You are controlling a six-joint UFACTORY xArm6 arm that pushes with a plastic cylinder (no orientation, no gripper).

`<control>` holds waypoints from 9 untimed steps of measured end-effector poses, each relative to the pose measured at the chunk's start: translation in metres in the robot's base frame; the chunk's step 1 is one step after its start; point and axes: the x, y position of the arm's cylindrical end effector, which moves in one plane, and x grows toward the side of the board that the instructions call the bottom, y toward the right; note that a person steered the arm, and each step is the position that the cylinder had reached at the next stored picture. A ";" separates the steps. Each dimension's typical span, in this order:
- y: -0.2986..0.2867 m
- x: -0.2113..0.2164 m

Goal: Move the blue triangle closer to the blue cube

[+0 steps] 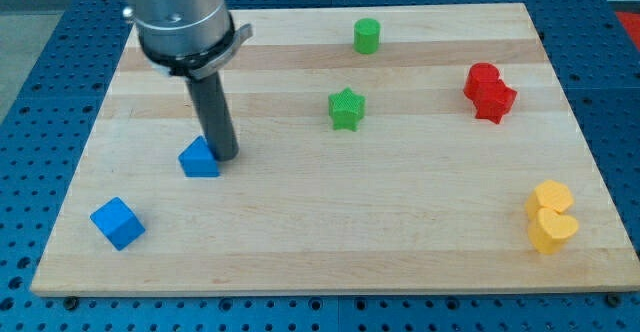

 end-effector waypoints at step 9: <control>-0.069 -0.022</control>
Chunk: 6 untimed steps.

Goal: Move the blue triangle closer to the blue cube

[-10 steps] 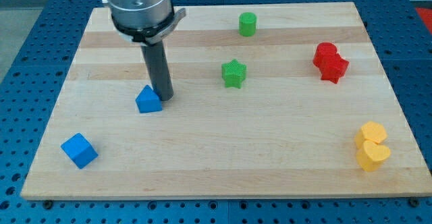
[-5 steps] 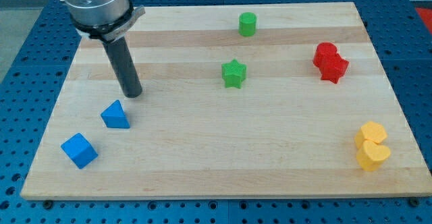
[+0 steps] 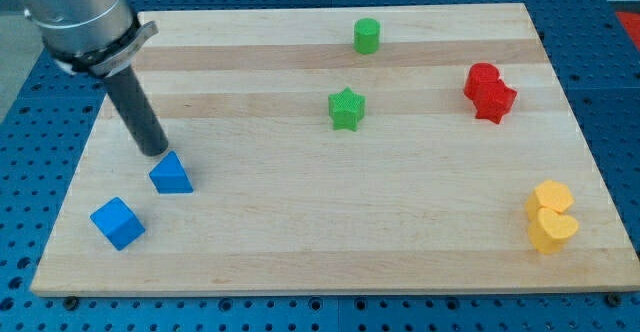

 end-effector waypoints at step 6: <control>0.016 0.049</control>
